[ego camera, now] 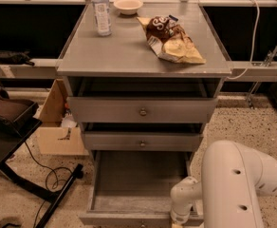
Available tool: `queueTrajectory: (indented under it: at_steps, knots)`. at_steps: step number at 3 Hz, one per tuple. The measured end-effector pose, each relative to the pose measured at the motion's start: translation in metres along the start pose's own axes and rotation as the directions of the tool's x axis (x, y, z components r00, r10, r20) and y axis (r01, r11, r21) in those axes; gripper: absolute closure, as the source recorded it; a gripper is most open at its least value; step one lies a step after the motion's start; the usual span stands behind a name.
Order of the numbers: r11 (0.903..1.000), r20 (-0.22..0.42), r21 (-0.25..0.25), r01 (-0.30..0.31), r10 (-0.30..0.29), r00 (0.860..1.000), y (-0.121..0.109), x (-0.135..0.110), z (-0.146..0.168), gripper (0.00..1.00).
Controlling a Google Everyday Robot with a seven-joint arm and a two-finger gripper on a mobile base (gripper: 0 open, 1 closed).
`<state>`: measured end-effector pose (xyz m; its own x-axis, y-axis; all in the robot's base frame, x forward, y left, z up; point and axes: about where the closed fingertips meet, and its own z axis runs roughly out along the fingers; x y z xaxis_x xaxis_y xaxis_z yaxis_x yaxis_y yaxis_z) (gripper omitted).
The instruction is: Open bottom drawer
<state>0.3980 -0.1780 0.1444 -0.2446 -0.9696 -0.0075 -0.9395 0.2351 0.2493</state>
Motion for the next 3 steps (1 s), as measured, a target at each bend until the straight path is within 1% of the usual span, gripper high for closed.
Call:
queueTrajectory:
  at_steps: [1, 2, 3]
  knots:
    - [1.0, 0.0, 0.0, 0.0, 0.0, 1.0, -0.0014, -0.0005, -0.0027, 0.72]
    - [1.0, 0.0, 0.0, 0.0, 0.0, 1.0, -0.0013, -0.0005, -0.0027, 0.68]
    - [1.0, 0.0, 0.0, 0.0, 0.0, 1.0, -0.0013, -0.0005, -0.0027, 0.45]
